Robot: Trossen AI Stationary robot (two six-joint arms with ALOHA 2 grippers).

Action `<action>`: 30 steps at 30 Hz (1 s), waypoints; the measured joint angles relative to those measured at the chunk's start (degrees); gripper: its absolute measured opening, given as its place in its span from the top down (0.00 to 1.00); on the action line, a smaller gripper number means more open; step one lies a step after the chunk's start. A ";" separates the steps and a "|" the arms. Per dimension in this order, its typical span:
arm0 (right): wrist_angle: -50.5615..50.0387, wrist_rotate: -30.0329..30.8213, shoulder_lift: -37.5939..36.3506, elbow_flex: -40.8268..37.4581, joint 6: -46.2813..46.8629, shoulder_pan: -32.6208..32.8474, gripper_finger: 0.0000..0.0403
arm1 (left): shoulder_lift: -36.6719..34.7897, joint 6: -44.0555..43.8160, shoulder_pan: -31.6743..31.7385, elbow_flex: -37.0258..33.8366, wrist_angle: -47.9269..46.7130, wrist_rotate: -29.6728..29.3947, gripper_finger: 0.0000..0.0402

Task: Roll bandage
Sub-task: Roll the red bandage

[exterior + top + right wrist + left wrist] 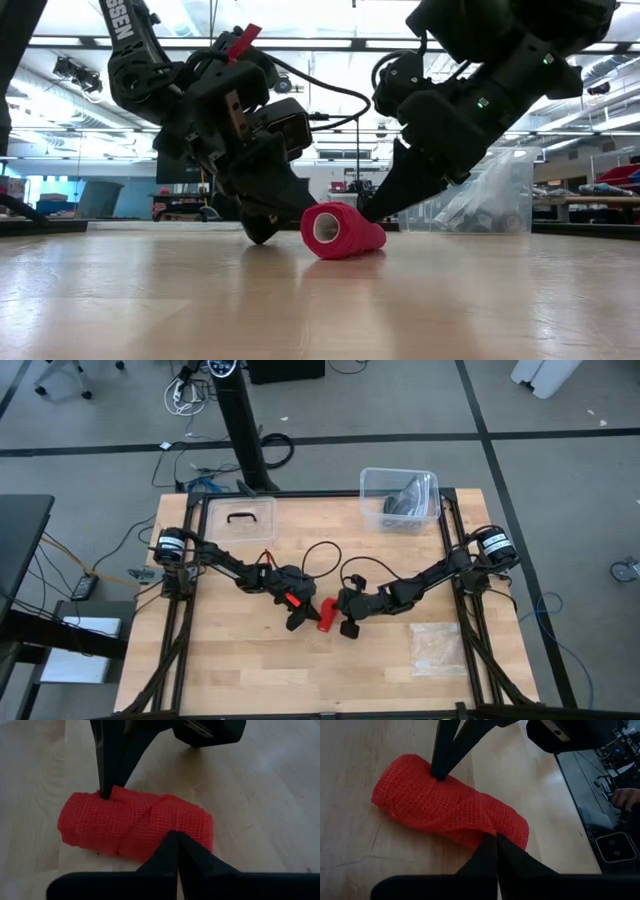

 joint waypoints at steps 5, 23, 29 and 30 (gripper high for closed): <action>-0.04 -0.01 0.00 -0.12 -0.04 -0.02 1.00 | -0.03 0.08 -0.88 0.01 -0.60 -0.58 1.00; -0.56 0.07 0.00 -0.18 -0.15 -0.02 1.00 | -0.09 2.17 -2.39 0.00 -4.94 -6.71 1.00; -0.31 -0.14 0.02 -0.22 -0.70 -0.07 1.00 | 0.03 4.73 -3.25 -0.13 -3.94 -10.03 0.93; -0.32 -0.25 0.02 -0.22 -0.72 -0.07 1.00 | 0.06 5.12 -3.31 -0.15 -3.82 -10.32 0.91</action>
